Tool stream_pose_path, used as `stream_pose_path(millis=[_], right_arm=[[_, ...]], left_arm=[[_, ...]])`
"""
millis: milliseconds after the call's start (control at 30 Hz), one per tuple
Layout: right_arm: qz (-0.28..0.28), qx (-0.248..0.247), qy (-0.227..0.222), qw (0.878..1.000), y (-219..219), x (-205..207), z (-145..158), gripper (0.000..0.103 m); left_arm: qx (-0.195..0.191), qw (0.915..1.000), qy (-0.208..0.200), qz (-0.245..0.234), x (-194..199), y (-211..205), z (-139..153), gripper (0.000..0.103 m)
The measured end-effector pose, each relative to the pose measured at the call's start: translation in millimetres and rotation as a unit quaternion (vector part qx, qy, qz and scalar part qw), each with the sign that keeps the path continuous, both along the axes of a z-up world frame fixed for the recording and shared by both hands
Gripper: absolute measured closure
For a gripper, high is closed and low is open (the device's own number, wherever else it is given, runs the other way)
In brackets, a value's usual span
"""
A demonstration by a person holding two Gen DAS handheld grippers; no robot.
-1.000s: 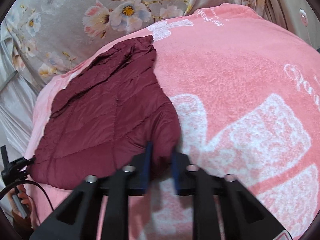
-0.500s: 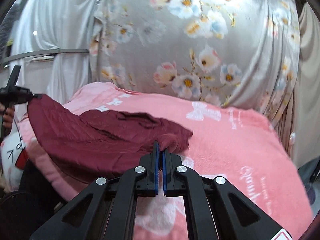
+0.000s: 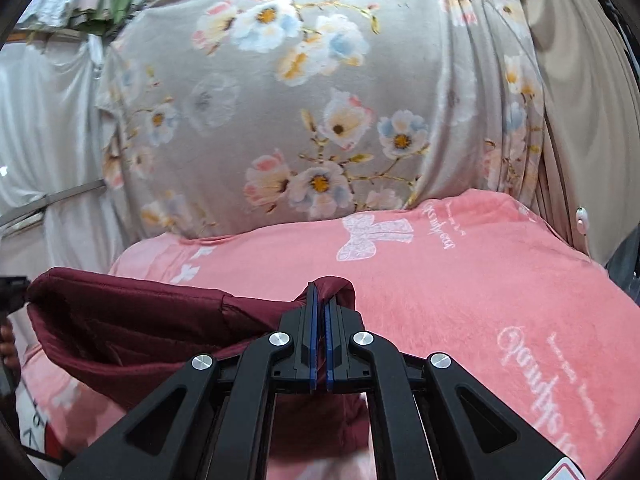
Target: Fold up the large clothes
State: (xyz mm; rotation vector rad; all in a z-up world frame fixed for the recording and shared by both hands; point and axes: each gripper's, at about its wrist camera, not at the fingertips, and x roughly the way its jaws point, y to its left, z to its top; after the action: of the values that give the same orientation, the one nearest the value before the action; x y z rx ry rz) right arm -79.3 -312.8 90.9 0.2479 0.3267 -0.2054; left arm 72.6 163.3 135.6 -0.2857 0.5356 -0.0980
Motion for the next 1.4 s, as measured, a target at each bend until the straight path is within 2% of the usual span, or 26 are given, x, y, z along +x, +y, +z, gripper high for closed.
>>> stream_pose_path(millis=[167, 300, 467, 667, 800, 967, 1033, 1100, 1133, 1200, 1267, 1300, 1367, 1400], right_arm=[[-0.035, 0.008, 0.033, 0.999, -10, 96, -7, 0.101], [-0.056, 0.012, 0.063, 0.996, -11, 159, -21, 0.101], [-0.077, 0.024, 0.13, 0.988, -16, 230, -63, 0.101], [-0.087, 0.032, 0.188, 0.978, -25, 269, -112, 0.101], [-0.085, 0.05, 0.221, 0.97, -28, 281, -141, 0.101], [-0.084, 0.056, 0.25, 0.963, -28, 291, -158, 0.101], [-0.086, 0.053, 0.25, 0.963, -28, 290, -156, 0.1], [-0.093, 0.045, 0.23, 0.968, -26, 280, -144, 0.097], [-0.097, 0.04, 0.217, 0.97, -25, 275, -137, 0.095], [-0.12, 0.014, 0.17, 0.978, -19, 252, -110, 0.077], [-0.121, 0.001, 0.132, 0.984, -9, 234, -88, 0.072], [-0.116, -0.002, 0.12, 0.986, -5, 228, -81, 0.072], [-0.098, -0.008, 0.102, 0.99, 9, 222, -68, 0.071], [-0.076, -0.007, 0.101, 0.992, 20, 225, -65, 0.071]], left_arm=[[0.031, 0.9985, 0.016, 0.042, 81, -20, -13, 0.097], [0.051, 0.9963, 0.037, 0.058, 137, -32, -29, 0.097], [0.098, 0.9894, 0.081, 0.071, 197, -53, -68, 0.097], [0.141, 0.9768, 0.144, 0.071, 248, -73, -132, 0.097], [0.149, 0.9716, 0.172, 0.067, 264, -81, -168, 0.096], [0.152, 0.9706, 0.173, 0.07, 267, -88, -188, 0.095], [0.141, 0.972, 0.175, 0.068, 269, -85, -190, 0.095], [0.125, 0.9743, 0.176, 0.065, 267, -79, -186, 0.093], [0.121, 0.9753, 0.174, 0.064, 264, -75, -181, 0.091], [0.12, 0.9776, 0.161, 0.062, 252, -68, -164, 0.081], [0.138, 0.9785, 0.128, 0.085, 236, -62, -141, 0.025], [0.146, 0.9805, 0.086, 0.099, 220, -59, -122, 0.019], [0.154, 0.9815, 0.037, 0.108, 201, -61, -95, 0.019], [0.155, 0.9821, 0.029, 0.104, 197, -64, -86, 0.019]])
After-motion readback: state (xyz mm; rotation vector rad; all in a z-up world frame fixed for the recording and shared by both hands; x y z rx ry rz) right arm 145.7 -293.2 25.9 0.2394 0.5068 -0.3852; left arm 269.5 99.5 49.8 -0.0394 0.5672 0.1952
